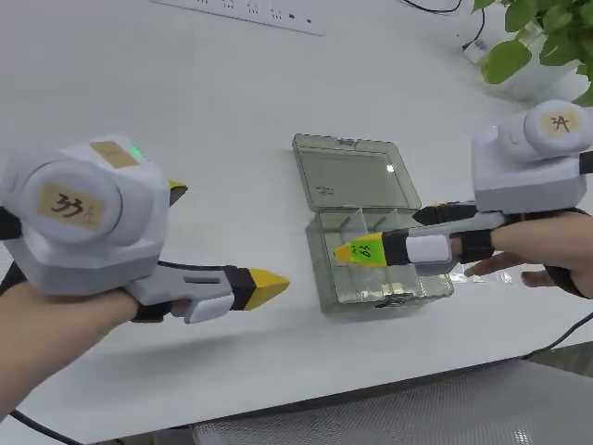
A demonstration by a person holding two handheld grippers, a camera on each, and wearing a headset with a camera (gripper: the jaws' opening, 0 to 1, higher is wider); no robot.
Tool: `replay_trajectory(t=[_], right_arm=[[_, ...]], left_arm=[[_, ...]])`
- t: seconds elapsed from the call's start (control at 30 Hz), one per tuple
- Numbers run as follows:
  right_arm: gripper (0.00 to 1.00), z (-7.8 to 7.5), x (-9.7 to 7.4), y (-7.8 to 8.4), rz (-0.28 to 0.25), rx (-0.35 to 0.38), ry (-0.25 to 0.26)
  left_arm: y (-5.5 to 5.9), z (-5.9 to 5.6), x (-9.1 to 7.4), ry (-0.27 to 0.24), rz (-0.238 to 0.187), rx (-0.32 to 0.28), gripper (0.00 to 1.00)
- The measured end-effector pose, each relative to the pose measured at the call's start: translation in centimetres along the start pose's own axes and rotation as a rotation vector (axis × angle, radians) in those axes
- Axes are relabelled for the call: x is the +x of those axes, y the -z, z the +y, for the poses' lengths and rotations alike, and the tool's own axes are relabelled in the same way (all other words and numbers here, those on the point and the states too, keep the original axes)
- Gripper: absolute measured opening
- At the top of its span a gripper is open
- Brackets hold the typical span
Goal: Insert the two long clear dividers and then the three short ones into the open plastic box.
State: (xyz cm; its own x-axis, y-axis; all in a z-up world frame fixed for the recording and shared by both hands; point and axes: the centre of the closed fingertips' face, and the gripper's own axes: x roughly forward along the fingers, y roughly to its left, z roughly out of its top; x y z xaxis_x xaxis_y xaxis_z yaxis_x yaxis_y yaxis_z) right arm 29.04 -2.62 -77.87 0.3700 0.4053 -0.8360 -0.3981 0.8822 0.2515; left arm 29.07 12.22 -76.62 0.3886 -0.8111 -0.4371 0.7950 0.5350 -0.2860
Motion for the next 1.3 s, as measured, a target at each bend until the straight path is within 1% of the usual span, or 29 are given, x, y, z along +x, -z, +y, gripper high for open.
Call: replay_trajectory(t=[0.07, 0.1, 0.13, 0.2, 0.23, 0.27, 0.3, 0.37, 0.47, 0.53, 0.57, 0.6, 0.63, 0.7, 0.73, 0.77, 0.8, 0.87, 0.9, 0.93, 0.97, 1.0, 1.03, 1.1, 1.13, 1.2, 1.23, 1.27, 1.3], right_arm=[[1.0, -0.4, -0.4, -0.2, -0.045, -0.005, 0.0], [1.0, -0.7, -0.5, -0.1, -0.045, -0.006, 0.002], [1.0, -0.6, -0.9, -0.1, -0.075, -0.019, 0.001], [1.0, -0.8, -1.3, 0.4, -0.08, -0.007, 0.004], [1.0, -1.0, -1.6, 0.4, -0.104, -0.004, 0.0], [1.0, -1.1, -2.0, 0.7, -0.111, -0.002, 0.002], [1.0, -1.3, -2.3, 0.7, -0.137, -0.01, -0.006], [1.0, -1.8, -2.8, 1.0, -0.164, -0.012, 0.004], [1.0, -2.5, -3.6, 1.4, -0.214, -0.001, -0.011], [1.0, -2.8, -4.0, 1.9, -0.214, -0.001, -0.018], [1.0, -2.9, -4.2, 1.8, -0.234, -0.011, -0.022], [1.0, -3.2, -4.4, 1.9, -0.242, -0.015, -0.019], [1.0, -3.3, -4.6, 2.2, -0.237, -0.021, -0.033], [1.0, -3.8, -5.3, 2.2, -0.266, -0.027, -0.041], [1.0, -3.7, -5.7, 2.1, -0.296, -0.027, -0.068], [1.0, -4.1, -6.0, 2.5, -0.284, -0.021, -0.06], [1.0, -4.3, -6.4, 2.6, -0.294, -0.03, -0.074], [1.0, -4.9, -6.9, 2.9, -0.302, -0.036, -0.071], [1.0, -5.2, -7.3, 2.8, -0.327, -0.038, -0.084], [1.0, -5.6, -7.6, 3.0, -0.333, -0.032, -0.088], [1.0, -5.7, -8.0, 3.0, -0.351, -0.036, -0.108], [1.0, -5.9, -8.3, 3.0, -0.364, -0.04, -0.112], [1.0, -6.2, -8.6, 3.4, -0.363, -0.047, -0.121], [1.0, -6.6, -9.2, 3.7, -0.388, -0.07, -0.136], [1.0, -6.6, -9.4, 3.9, -0.392, -0.08, -0.153], [1.0, -7.2, -10.0, 4.3, -0.407, -0.086, -0.165], [1.0, -7.3, -10.3, 4.2, -0.428, -0.1, -0.182], [1.0, -7.9, -10.6, 4.5, -0.433, -0.099, -0.174], [1.0, -8.2, -10.8, 4.7, -0.434, -0.104, -0.181]], left_arm=[[-0.2, -0.3, -0.2, -0.007, -0.003, -0.005, 0.92], [-0.3, -0.5, -0.2, -0.01, -0.003, -0.005, 0.92], [-0.4, -0.7, -0.3, -0.015, 0.0, -0.004, 0.92], [-0.4, -1.1, -0.3, -0.023, 0.003, 0.001, 0.92], [-0.5, -1.4, -0.4, -0.027, 0.002, -0.002, 0.92], [-0.6, -1.6, -0.4, -0.031, 0.003, 0.0, 0.92], [-0.7, -1.7, -0.4, -0.035, 0.0, 0.0, 0.92], [-0.9, -2.1, -0.4, -0.05, -0.003, -0.008, 0.92], [-1.2, -2.6, -0.5, -0.084, -0.01, -0.011, 0.92], [-1.4, -2.9, -0.5, -0.103, -0.011, -0.01, 0.92], [-1.6, -3.0, -0.5, -0.114, -0.015, -0.013, 0.92], [-1.7, -3.2, -0.5, -0.122, -0.018, -0.017, 0.92], [-1.9, -3.3, -0.5, -0.131, -0.025, -0.023, 0.92], [-2.3, -3.8, -0.5, -0.149, -0.037, -0.024, 0.92], [-2.4, -4.0, -0.4, -0.158, -0.035, -0.024, 0.92], [-2.5, -4.2, -0.4, -0.168, -0.034, -0.023, 0.92], [-2.8, -4.6, -0.3, -0.176, -0.041, -0.023, 0.92], [-3.1, -5.1, -0.1, -0.197, -0.046, -0.022, 0.92], [-3.2, -5.5, 0.0, -0.203, -0.049, -0.021, 0.92], [-3.3, -5.8, 0.1, -0.209, -0.05, -0.025, 0.92], [-3.4, -6.0, 0.3, -0.214, -0.056, -0.029, 0.92], [-3.5, -6.4, 0.4, -0.222, -0.065, -0.036, 0.92], [-3.6, -6.6, 0.5, -0.231, -0.071, -0.041, 0.92], [-3.6, -7.3, 0.8, -0.242, -0.076, -0.045, 0.92], [-3.6, -7.6, 1.0, -0.247, -0.078, -0.047, 0.92], [-3.6, -8.1, 1.2, -0.257, -0.088, -0.055, 0.92], [-3.6, -8.3, 1.3, -0.259, -0.09, -0.054, 0.93], [-3.6, -8.6, 1.4, -0.264, -0.091, -0.049, 0.93], [-3.6, -8.8, 1.5, -0.266, -0.086, -0.047, 0.93]])
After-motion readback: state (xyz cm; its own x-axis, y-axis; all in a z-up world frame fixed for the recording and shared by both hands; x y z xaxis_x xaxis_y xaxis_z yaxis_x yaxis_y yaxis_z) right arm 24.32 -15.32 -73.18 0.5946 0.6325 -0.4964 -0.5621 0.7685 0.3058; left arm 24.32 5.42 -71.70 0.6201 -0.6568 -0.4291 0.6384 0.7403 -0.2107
